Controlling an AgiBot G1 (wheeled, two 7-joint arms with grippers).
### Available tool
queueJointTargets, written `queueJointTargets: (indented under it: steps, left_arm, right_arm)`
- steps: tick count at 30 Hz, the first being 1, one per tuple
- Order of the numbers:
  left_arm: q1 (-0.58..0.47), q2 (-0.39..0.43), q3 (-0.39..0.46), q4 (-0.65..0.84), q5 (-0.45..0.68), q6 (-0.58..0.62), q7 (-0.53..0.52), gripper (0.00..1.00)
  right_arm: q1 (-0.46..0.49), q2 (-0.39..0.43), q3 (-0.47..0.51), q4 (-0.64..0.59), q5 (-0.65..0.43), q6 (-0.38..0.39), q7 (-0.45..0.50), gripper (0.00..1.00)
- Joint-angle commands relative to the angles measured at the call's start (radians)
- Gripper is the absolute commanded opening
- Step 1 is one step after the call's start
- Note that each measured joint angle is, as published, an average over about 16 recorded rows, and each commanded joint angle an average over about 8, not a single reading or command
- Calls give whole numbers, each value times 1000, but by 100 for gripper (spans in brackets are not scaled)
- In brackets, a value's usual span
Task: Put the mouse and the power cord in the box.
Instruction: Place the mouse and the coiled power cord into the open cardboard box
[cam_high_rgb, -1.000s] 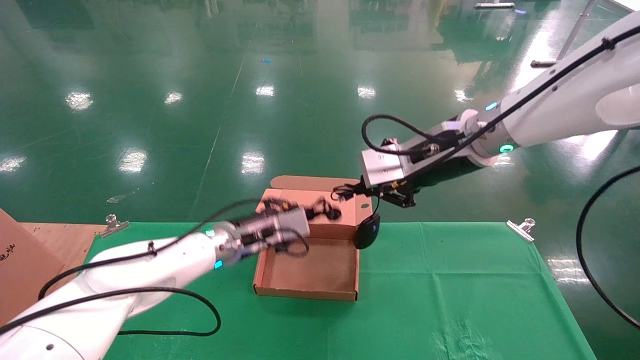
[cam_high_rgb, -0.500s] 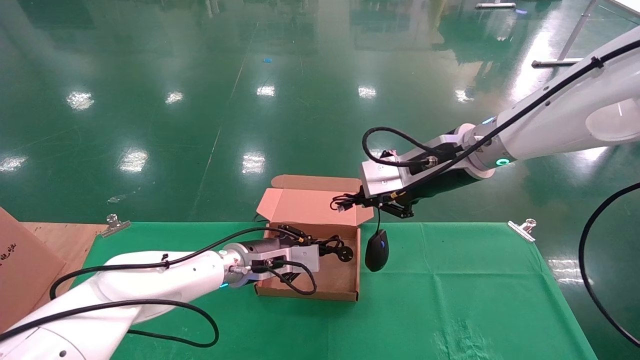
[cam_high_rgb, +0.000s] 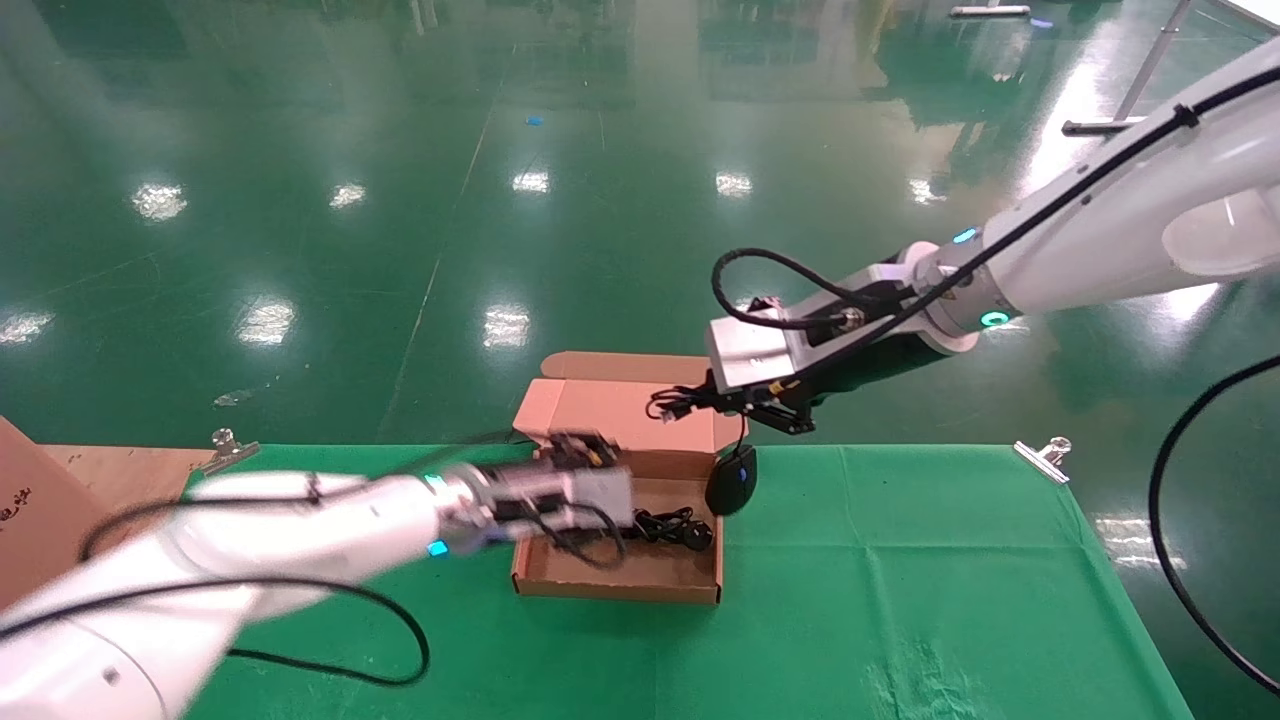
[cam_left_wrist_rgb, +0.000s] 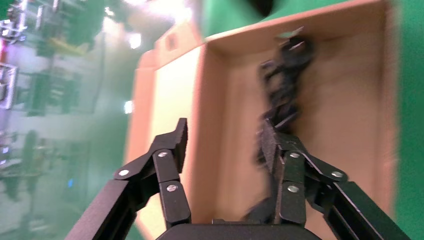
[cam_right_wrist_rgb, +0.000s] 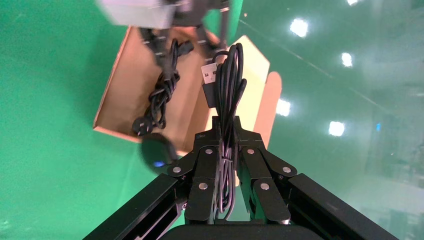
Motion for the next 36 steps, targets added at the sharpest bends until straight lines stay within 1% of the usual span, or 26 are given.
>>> queueJointTargets:
  steps: [1,4,9,13,17,20,23,27,29,32,35,36]
  left_arm:
    - [-20,-5,-2,15,-19,16,-3,100]
    - [-33,-65,-39,4,-86,142,14,100]
    - [-30,-194,-115,-10,-216,397,84,100]
    - [-27,-281,-169,13,-303,546,132,100]
    - [-33,-350,-199,39,-349,639,160,100]
    - [-36,-393,-212,57,-366,684,179,100]
    - [-36,-423,-220,78,-375,709,195,100]
    - [-31,-445,-223,111,-376,716,219,100]
    - [-27,-448,-221,131,-371,709,230,100]
    - [-22,-444,-216,159,-362,690,247,100]
    - [-22,-436,-213,182,-355,677,262,100]
    - [-22,-433,-212,188,-354,675,266,100]
  right_arm:
    - [3,-3,-3,8,3,-3,5,0]
    - [-7,-6,-14,41,10,-3,26,0]
    - [-49,-14,-46,121,28,21,80,0]
    - [-101,-20,-98,212,47,79,145,0]
    - [-146,-25,-175,315,72,160,220,0]
    - [-173,-26,-242,384,95,238,270,0]
    - [-202,-26,-309,436,115,337,308,0]
    - [-249,-26,-392,470,132,486,341,0]
    - [-272,-25,-430,472,137,549,355,0]
    - [-302,-24,-484,465,144,610,375,0]
    - [-325,-22,-531,453,152,642,391,0]
    - [-331,-22,-544,450,154,650,396,5]
